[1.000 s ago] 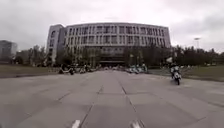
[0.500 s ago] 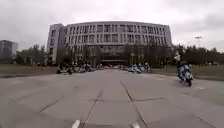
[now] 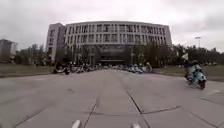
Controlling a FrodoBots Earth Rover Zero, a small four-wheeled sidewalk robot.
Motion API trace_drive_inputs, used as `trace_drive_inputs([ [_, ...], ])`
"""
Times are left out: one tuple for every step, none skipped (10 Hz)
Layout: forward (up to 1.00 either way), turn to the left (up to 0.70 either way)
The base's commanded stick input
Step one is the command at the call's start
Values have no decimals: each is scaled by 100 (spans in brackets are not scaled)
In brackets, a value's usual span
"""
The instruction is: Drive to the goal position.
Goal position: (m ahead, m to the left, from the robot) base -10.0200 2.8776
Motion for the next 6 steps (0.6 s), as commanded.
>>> trace_drive_inputs([
  [100, -1],
  [100, -10],
  [100, -13],
  [100, -7],
  [100, -1],
  [100, 0],
])
